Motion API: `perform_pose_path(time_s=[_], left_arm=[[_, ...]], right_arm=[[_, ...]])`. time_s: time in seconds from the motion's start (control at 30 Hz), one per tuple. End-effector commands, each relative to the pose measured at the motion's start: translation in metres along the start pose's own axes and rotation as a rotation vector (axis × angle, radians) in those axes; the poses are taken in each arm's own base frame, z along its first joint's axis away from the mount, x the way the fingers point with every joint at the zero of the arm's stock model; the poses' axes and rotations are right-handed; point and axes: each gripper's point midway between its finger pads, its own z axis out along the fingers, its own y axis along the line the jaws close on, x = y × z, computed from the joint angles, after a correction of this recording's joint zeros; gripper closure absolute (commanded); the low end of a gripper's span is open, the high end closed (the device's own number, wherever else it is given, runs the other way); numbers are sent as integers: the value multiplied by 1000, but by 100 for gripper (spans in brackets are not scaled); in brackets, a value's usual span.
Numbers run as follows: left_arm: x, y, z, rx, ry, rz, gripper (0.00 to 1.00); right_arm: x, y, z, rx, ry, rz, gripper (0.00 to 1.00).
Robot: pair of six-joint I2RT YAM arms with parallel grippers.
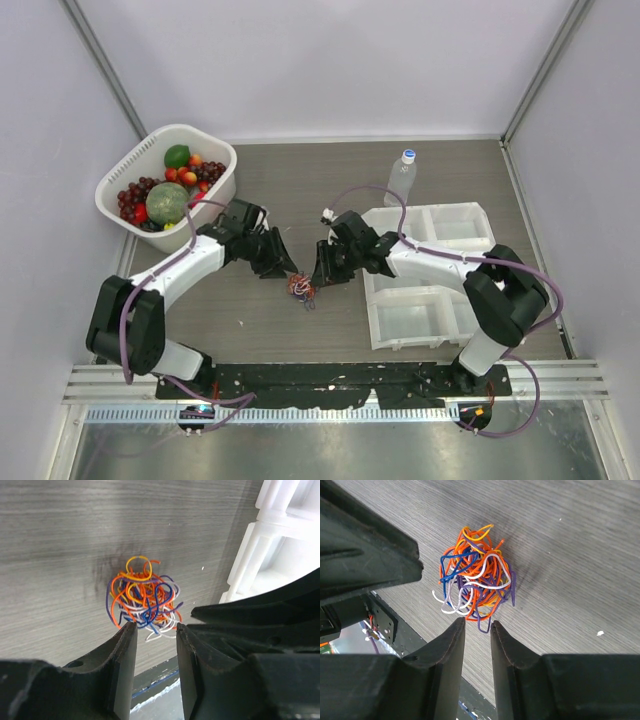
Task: Untangle the cables
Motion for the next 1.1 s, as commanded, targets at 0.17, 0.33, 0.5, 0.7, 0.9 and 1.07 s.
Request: perform_pose_path(time_s=[0.17,0.33,0.5,0.7,0.9,1.07], left_arm=[[-15,-24,16,46,35,186,53],[-10,-23,29,28,73,214,54],[-5,-16,30,-28,68,238,68],[-6,-10,23,-93,64,250,96],[-7,-33,-9,-34,7,275,100],[-5,-72,-51,102,-52,264,100]], right_arm=[[-12,32,-9,-144,-65,-3,64],[-5,29,-5,-154,-49,7,63],[-2,26,1,-152,-38,19,59],[-4,23,7,-142,-38,20,58],[-7,15,19,-108,-42,19,61],[-2,-2,34,-38,-11,36,88]])
